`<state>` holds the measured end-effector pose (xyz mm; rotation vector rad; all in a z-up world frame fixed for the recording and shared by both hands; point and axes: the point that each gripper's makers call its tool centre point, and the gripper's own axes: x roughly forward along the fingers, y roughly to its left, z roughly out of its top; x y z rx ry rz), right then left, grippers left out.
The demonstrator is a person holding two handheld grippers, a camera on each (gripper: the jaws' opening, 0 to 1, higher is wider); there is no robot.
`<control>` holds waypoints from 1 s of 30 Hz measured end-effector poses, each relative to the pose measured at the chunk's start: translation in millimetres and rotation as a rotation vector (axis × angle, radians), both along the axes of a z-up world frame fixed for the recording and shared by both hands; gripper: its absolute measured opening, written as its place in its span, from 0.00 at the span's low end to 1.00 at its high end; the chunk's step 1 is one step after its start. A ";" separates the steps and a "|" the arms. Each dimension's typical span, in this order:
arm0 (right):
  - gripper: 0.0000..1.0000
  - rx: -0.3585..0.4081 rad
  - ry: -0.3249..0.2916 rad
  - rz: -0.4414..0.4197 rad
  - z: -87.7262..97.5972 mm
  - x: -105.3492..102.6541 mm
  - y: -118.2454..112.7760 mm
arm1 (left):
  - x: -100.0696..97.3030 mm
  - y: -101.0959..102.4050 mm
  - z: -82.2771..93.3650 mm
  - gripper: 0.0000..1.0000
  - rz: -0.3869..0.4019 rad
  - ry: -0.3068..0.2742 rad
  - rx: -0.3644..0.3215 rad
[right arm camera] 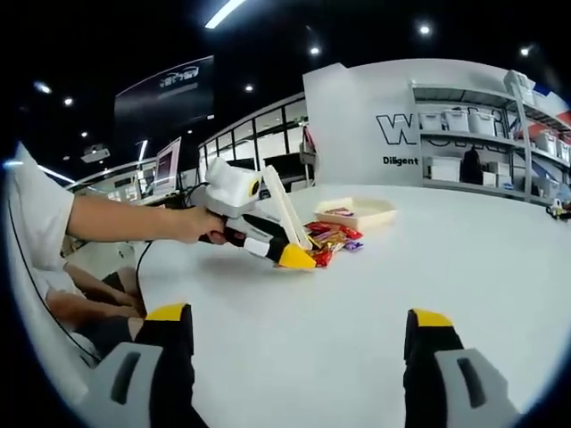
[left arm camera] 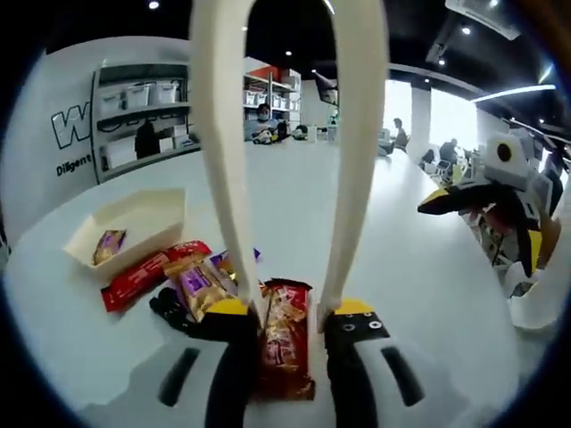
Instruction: Place the target food into the container with the food tongs after gripping and lifting it, then release it inside without dropping or visibly crushing the food.
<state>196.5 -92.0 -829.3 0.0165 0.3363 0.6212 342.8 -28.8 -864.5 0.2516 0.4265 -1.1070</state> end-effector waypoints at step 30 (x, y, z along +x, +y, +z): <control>0.99 -0.003 0.028 -0.015 -11.1 -0.1 -11.9 | -6.5 -3.1 -3.0 0.22 0.011 0.014 0.012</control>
